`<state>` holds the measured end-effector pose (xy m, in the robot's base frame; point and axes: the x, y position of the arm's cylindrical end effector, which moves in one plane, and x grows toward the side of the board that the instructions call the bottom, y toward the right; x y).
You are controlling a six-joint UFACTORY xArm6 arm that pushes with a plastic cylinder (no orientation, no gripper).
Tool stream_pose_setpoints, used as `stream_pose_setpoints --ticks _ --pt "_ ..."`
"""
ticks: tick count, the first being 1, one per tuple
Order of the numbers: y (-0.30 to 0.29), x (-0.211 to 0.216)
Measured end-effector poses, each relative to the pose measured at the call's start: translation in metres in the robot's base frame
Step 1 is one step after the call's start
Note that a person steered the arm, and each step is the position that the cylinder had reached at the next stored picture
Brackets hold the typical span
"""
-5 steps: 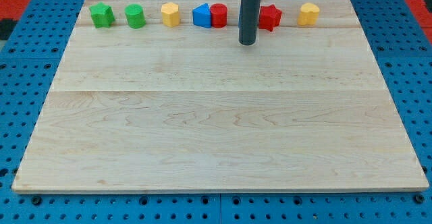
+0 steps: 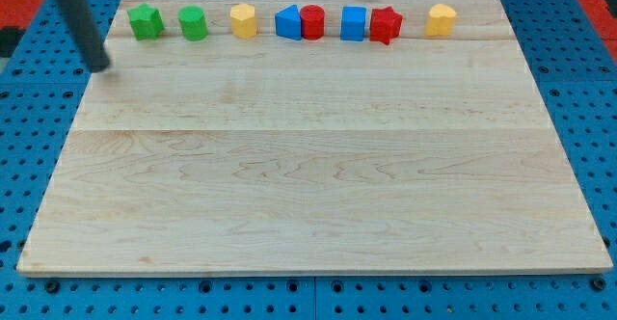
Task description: Push the green blocks to the bottom of the yellow hexagon and blue triangle
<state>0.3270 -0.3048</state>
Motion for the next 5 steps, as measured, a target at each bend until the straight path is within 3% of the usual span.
stream_pose_setpoints --ticks 1,3,4,5 --pt "0.000 -0.004" --pt "0.010 -0.087" --pt "0.072 -0.089" --pt "0.094 -0.089"
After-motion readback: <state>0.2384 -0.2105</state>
